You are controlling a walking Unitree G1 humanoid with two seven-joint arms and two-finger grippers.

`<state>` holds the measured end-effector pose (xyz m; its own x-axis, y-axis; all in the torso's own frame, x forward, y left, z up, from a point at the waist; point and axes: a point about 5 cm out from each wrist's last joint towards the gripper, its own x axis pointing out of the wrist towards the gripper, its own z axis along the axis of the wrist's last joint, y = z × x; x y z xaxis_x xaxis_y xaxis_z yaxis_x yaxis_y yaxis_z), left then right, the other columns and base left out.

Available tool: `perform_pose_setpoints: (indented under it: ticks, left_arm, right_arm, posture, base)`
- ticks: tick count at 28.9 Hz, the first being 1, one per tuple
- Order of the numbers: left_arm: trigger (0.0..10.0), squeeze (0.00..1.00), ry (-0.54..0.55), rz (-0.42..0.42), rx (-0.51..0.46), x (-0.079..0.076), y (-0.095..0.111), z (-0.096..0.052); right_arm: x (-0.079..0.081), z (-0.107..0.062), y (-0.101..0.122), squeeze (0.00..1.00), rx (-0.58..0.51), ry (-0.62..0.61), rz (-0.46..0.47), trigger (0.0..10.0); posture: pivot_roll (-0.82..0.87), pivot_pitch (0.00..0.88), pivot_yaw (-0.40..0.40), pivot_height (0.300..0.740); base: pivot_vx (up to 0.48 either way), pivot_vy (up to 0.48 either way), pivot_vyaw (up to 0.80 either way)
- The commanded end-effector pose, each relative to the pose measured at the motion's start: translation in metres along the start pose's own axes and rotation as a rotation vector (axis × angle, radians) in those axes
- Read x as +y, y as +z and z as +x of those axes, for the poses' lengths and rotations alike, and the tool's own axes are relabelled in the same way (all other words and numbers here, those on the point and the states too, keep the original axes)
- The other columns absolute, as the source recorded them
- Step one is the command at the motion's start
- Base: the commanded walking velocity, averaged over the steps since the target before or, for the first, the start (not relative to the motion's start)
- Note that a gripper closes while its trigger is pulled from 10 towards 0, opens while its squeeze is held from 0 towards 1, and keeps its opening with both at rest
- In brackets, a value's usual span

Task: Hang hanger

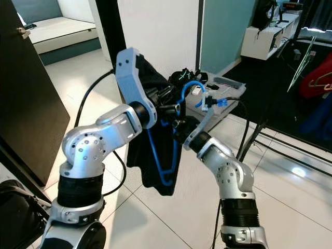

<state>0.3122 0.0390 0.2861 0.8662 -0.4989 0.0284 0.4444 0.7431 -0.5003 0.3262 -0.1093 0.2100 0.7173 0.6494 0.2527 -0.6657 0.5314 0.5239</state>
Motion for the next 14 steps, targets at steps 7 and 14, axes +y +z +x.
perform_pose_setpoints:
  ticks: [7,14]
  left_arm:
    - [10.0,0.00,-0.041,-0.180,0.096,-0.012,-0.028,0.006]
    - [10.0,0.00,-0.159,-0.251,0.040,-0.029,-0.016,0.002]
  right_arm:
    - [0.007,0.002,0.027,0.00,-0.141,0.053,-0.036,10.0]
    - [-0.016,0.003,0.014,0.00,-0.019,-0.144,-0.200,10.0]
  posture:
    - [0.00,0.000,0.032,0.740]
    - [0.00,0.000,0.029,0.740]
  base:
    - [0.000,0.000,0.00]
    - [0.000,0.000,0.00]
